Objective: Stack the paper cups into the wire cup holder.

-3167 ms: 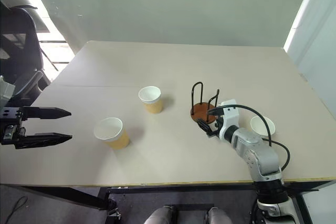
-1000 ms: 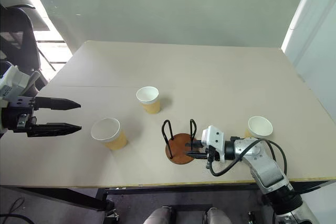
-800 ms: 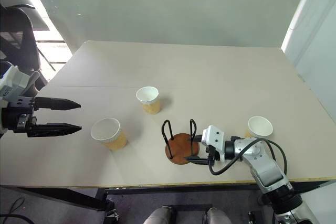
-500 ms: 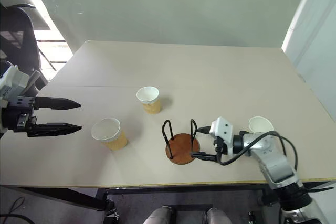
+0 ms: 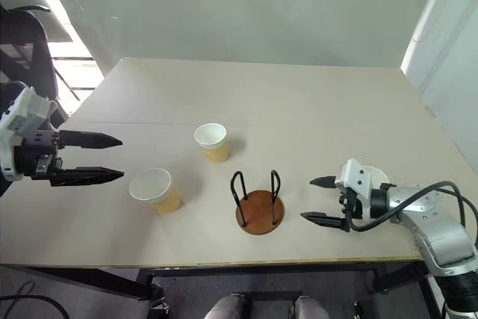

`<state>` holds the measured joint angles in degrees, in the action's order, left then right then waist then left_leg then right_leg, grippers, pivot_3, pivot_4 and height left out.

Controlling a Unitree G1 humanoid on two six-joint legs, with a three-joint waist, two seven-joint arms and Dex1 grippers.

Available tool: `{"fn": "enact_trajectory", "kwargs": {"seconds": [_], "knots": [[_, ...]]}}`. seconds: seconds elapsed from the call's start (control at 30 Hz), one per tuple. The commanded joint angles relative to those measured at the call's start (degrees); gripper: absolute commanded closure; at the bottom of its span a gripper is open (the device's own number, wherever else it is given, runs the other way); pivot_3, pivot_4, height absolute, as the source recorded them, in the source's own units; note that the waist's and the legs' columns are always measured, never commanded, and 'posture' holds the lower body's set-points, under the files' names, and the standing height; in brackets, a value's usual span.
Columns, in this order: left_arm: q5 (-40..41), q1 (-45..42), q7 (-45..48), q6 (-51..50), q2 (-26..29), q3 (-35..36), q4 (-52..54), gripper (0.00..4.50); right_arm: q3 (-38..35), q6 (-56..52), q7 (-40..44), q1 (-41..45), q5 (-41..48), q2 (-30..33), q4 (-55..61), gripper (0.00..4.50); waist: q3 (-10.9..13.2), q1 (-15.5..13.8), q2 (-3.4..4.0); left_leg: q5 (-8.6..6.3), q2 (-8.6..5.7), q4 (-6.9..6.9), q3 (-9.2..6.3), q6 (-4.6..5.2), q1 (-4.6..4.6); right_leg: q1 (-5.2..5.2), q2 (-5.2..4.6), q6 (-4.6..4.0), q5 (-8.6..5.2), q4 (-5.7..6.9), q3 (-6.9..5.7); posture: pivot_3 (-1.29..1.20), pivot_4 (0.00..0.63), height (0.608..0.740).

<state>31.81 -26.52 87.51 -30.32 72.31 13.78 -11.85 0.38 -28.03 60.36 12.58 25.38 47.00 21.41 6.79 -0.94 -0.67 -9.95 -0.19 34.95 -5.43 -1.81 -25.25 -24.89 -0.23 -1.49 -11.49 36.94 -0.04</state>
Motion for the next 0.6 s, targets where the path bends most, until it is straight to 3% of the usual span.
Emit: {"fn": "enact_trajectory", "kwargs": {"seconds": [0.03, 0.33, 0.6], "knots": [[1.0, -2.6, 1.4, 0.3, -0.4, 0.5, -0.2, 0.0, -6.4, -3.7, 0.8, -0.5, 4.5, 4.1, 5.2, 0.4, 0.0, 0.0, 0.01, 0.0, 0.0, 0.05, 0.0, 0.0, -0.02, 0.0, 0.0, 0.04, -0.02, 0.0, 0.0, 0.0, 0.15, 0.74], [16.5, -6.7, 0.4, -12.7, -5.1, 6.7, 9.0, 0.0, -10.8, -7.0, 0.3, 2.8, 7.7, 7.7, 4.7, 0.4, 0.0, -0.1, -0.04, 0.03, -0.04, 0.17, 0.01, 0.09, -0.2, 0.03, 0.01, 0.37, -0.06, -0.03, 0.03, 0.0, 0.15, 0.74], [20.1, -4.6, -3.1, -15.3, -8.5, 6.5, 15.8, 0.0, -12.8, -7.9, 0.8, 5.7, 7.5, 11.9, 1.9, 0.4, 0.0, -0.1, -0.03, 0.09, -0.04, 0.18, 0.01, 0.22, -0.13, 0.12, 0.03, 0.68, -0.12, 0.01, 0.05, 0.0, 0.15, 0.74]]}}
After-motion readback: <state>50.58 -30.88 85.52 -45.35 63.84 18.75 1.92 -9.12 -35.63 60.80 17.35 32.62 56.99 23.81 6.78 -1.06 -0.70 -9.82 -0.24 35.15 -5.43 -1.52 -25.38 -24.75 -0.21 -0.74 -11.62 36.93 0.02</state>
